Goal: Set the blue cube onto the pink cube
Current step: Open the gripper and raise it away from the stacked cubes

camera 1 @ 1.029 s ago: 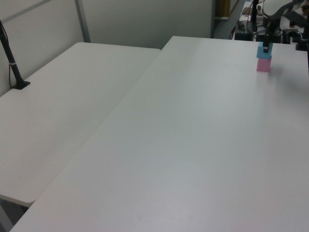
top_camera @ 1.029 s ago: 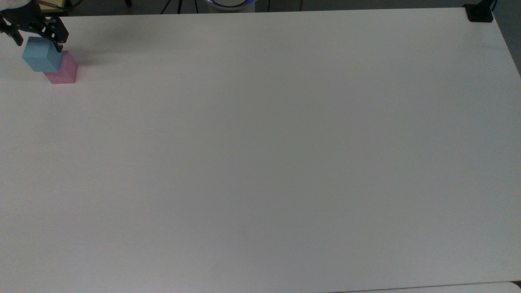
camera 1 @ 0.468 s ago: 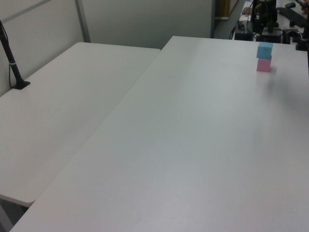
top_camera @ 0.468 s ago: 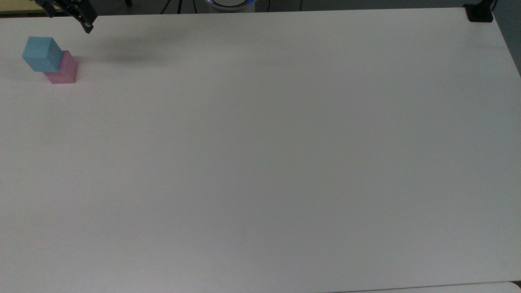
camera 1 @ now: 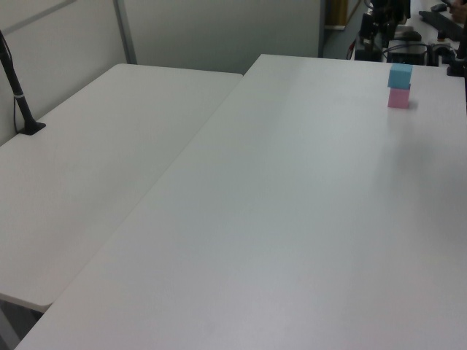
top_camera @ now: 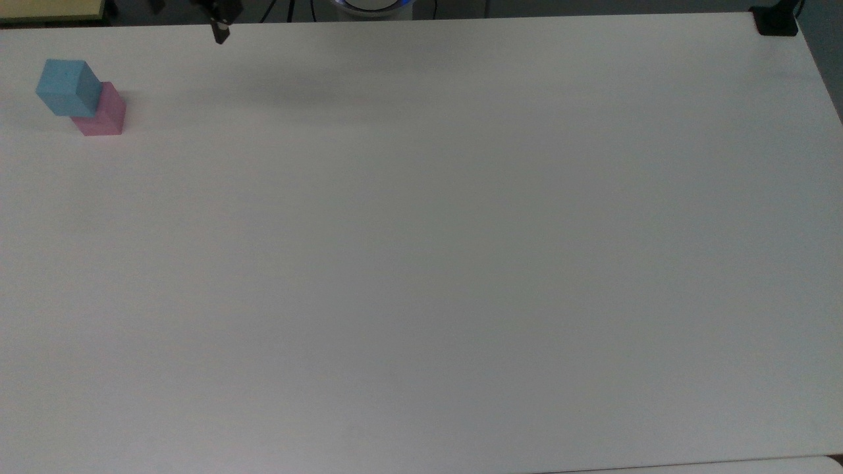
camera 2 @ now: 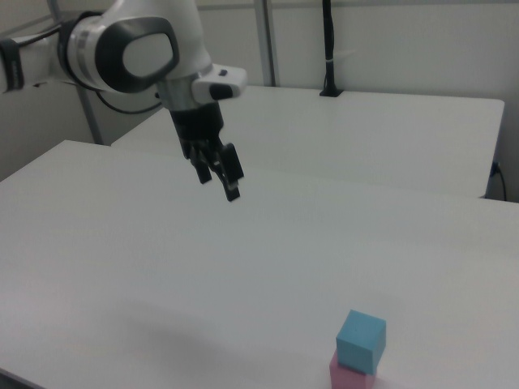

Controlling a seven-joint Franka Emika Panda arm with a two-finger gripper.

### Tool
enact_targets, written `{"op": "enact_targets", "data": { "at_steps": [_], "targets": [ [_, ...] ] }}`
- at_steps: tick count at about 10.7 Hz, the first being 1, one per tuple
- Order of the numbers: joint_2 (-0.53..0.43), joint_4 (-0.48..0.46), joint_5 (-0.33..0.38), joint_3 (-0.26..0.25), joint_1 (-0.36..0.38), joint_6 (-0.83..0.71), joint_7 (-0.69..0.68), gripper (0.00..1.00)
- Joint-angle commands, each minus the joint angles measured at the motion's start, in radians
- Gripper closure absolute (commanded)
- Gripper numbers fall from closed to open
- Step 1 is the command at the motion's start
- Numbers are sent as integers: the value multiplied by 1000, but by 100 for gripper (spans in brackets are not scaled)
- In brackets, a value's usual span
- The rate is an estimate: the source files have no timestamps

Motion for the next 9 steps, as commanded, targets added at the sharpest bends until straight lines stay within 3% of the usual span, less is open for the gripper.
{"op": "enact_targets", "data": {
  "at_steps": [1, 3, 9],
  "targets": [
    [-4, 52, -3, 29, 51, -18, -106, 0],
    [-3, 54, 0, 153, -33, -39, -220, 0],
    [8, 54, 14, 178, -24, -52, -271, 0]
  ]
}}
